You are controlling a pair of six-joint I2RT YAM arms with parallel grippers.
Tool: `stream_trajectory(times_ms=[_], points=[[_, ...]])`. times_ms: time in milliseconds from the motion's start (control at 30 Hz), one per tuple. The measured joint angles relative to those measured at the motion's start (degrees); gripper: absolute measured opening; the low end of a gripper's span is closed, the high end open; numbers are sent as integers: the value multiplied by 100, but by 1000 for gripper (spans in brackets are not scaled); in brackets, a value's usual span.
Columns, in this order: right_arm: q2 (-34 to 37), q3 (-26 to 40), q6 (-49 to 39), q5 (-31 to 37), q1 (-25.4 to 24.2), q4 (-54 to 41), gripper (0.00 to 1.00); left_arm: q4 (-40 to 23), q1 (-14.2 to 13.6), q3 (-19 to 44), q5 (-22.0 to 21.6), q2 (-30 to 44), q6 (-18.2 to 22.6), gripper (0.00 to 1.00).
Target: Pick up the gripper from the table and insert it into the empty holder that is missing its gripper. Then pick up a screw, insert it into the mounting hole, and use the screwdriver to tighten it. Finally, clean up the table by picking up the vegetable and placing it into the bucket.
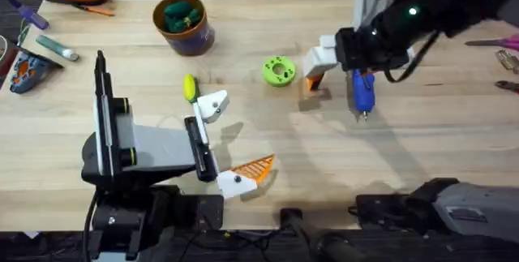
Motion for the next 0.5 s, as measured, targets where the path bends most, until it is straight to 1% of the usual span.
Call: stream_trajectory(times_ms=[267, 500], points=[[702, 545, 17, 23, 3, -295, 992, 0, 0, 0, 1, 0, 0, 986], [1145, 611, 32, 21, 3, -316, 992, 0, 0, 0, 1, 0, 0, 986]])
